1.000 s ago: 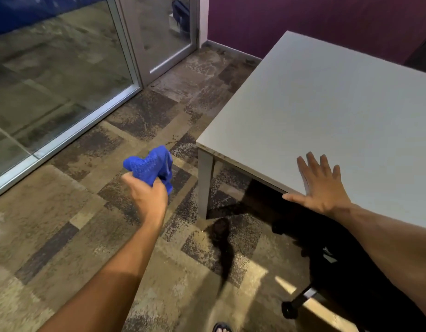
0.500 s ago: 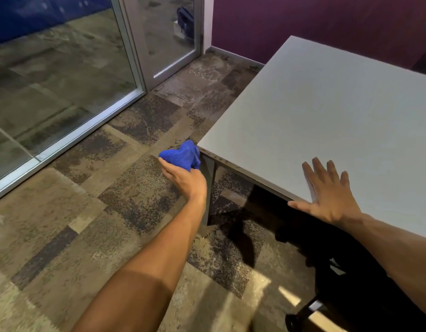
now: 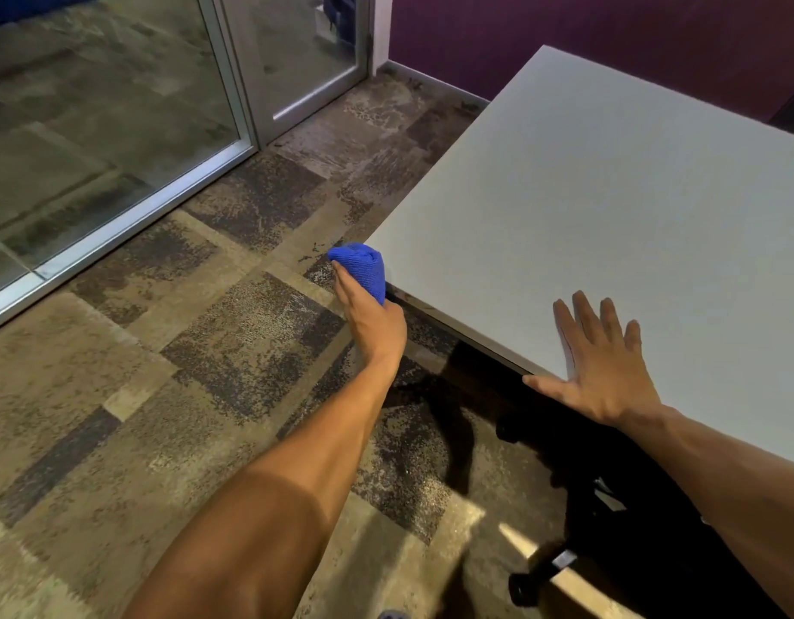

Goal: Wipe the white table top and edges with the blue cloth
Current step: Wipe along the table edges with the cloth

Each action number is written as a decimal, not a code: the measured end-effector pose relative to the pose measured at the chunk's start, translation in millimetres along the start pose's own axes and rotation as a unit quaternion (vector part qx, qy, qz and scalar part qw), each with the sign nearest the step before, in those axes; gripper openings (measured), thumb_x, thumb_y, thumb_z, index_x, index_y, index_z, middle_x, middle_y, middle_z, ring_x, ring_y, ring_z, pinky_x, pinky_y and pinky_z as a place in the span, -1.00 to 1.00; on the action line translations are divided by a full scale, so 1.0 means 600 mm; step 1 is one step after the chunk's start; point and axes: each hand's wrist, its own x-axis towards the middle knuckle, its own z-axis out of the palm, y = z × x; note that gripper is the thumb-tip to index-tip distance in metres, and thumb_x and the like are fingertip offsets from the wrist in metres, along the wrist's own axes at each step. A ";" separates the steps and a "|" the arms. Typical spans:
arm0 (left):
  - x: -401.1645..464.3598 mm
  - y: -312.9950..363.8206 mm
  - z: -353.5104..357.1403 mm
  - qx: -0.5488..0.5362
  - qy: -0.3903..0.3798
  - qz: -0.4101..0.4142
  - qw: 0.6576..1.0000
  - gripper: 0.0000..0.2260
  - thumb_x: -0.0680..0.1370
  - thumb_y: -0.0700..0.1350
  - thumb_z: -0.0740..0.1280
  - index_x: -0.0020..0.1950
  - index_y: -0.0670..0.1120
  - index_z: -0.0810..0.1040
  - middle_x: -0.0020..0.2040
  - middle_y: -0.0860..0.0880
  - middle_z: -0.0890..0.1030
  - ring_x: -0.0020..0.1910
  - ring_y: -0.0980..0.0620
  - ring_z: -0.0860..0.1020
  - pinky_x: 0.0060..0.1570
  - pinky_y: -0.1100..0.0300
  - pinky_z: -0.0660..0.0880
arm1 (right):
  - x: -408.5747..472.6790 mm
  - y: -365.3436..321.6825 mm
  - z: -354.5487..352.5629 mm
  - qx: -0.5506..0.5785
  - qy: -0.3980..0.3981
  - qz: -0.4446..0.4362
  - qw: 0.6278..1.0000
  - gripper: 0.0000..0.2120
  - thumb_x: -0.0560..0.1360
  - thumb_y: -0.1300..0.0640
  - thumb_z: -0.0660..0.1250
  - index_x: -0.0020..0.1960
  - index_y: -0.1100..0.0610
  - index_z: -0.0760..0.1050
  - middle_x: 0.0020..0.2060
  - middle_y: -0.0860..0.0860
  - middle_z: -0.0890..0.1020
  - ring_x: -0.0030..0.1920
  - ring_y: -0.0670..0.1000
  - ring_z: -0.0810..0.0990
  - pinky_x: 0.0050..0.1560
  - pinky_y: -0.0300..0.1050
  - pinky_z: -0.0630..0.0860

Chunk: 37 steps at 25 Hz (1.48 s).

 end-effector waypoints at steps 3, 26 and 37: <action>-0.022 0.003 0.004 0.030 0.004 -0.005 1.000 -0.25 0.50 -0.43 0.23 0.61 -0.14 -0.03 0.53 -0.19 0.23 0.48 -0.17 0.29 0.45 0.00 0.29 | 0.000 0.000 0.004 0.001 0.003 -0.002 1.000 0.10 0.29 -0.74 -0.16 0.58 -0.17 -0.48 0.61 -0.03 -0.40 0.60 0.19 -0.38 0.52 0.32 -0.33; -0.197 -0.074 0.011 0.286 -0.338 0.351 0.825 -0.26 0.40 -0.45 0.31 0.54 -0.11 0.22 0.52 -0.19 0.28 0.50 -0.23 0.23 0.49 -0.17 0.19 | 0.000 0.009 0.005 0.006 -0.011 -0.017 1.000 0.13 0.30 -0.73 -0.21 0.65 -0.07 -0.29 0.67 0.06 -0.18 0.65 0.28 -0.20 0.56 0.41 -0.15; -0.107 -0.114 -0.098 0.168 -0.280 -0.022 0.945 -0.30 0.42 -0.28 0.37 0.46 0.14 0.18 0.18 -0.01 0.57 -0.14 0.05 0.63 -0.22 0.02 0.62 | -0.004 0.001 -0.009 -0.009 -0.035 -0.009 0.999 0.07 0.41 -0.63 0.00 0.59 -0.12 -0.49 0.59 -0.01 -0.42 0.62 0.24 -0.35 0.55 0.33 -0.29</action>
